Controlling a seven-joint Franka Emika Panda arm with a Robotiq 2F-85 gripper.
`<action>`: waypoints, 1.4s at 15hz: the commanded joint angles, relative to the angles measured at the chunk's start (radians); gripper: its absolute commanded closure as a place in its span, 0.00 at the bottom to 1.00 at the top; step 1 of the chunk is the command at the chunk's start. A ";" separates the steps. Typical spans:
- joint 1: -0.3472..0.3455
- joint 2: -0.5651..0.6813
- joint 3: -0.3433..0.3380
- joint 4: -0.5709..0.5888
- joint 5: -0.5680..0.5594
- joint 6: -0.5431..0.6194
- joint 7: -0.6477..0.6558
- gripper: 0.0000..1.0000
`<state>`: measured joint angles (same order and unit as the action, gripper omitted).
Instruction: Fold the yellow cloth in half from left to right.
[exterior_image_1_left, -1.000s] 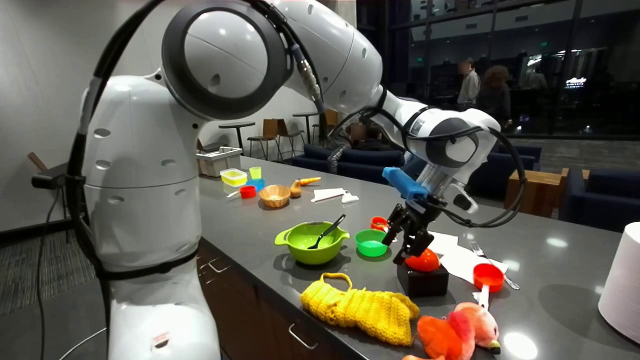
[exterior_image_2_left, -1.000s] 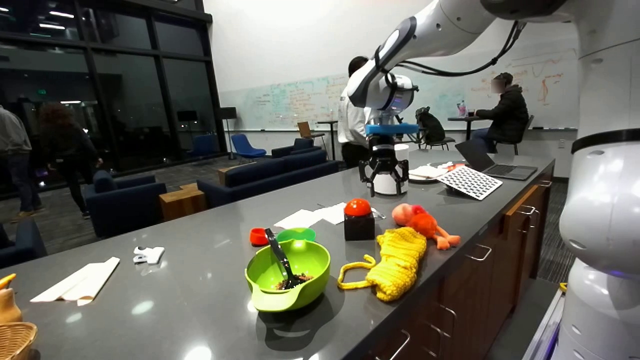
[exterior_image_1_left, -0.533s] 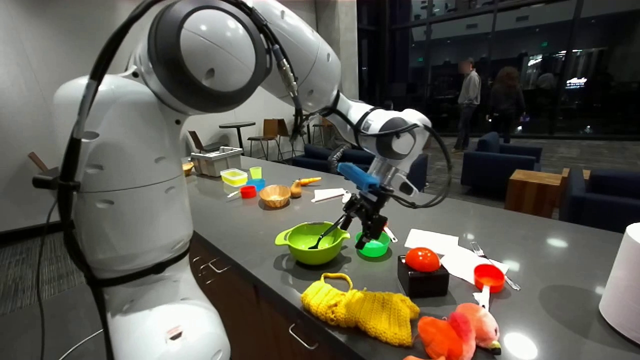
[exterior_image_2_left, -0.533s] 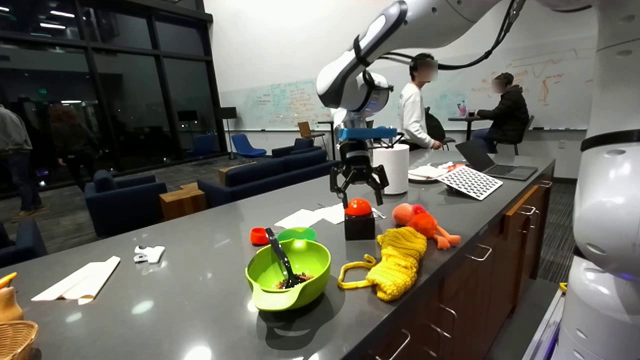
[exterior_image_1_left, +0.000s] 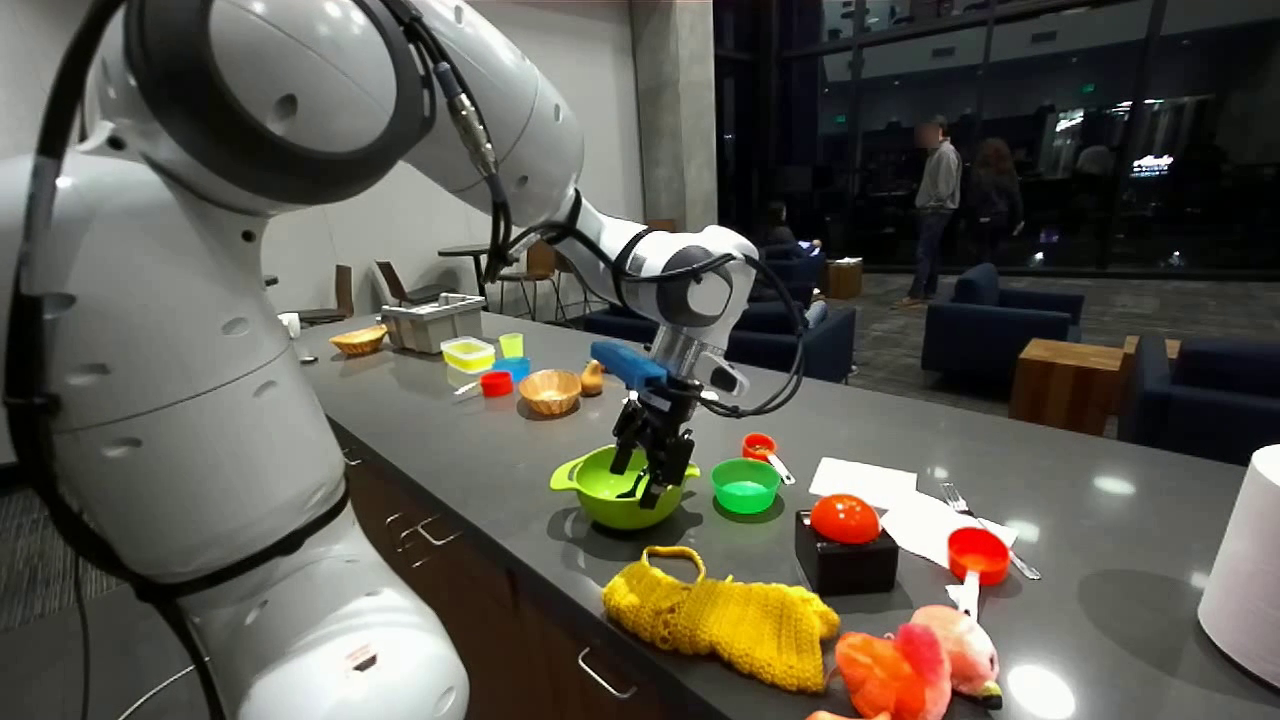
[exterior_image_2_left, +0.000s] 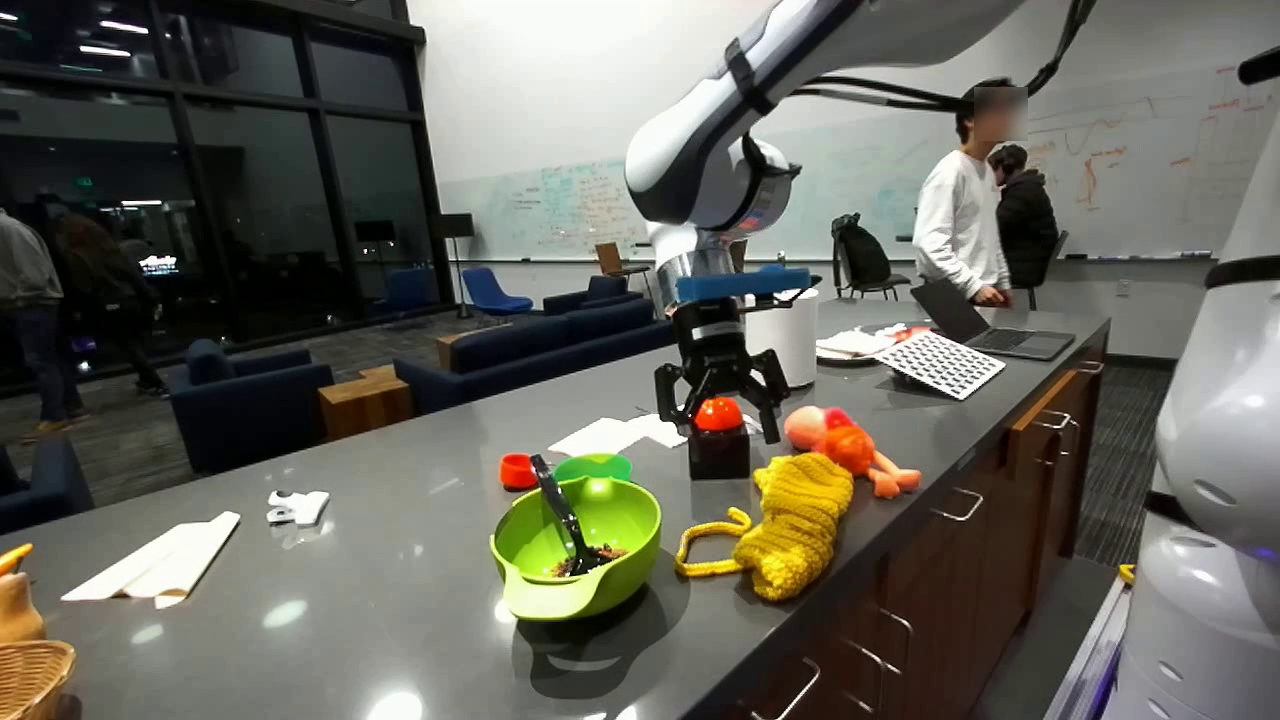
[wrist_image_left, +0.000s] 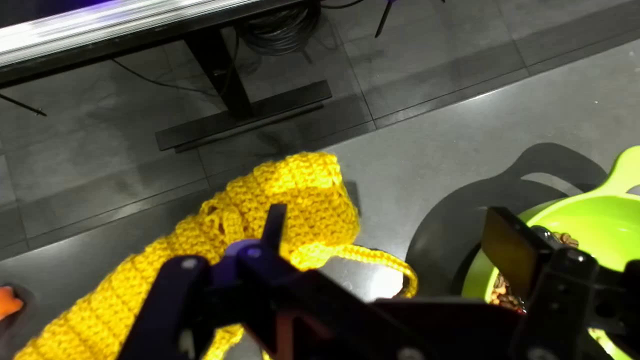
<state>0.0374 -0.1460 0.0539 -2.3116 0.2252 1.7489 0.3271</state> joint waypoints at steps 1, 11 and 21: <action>0.020 -0.055 0.038 -0.101 -0.064 0.120 -0.017 0.00; 0.056 -0.022 0.085 -0.206 -0.210 0.333 -0.049 0.00; 0.056 0.007 0.085 -0.313 -0.233 0.464 -0.054 0.00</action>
<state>0.0903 -0.1495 0.1360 -2.5941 0.0210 2.1578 0.2827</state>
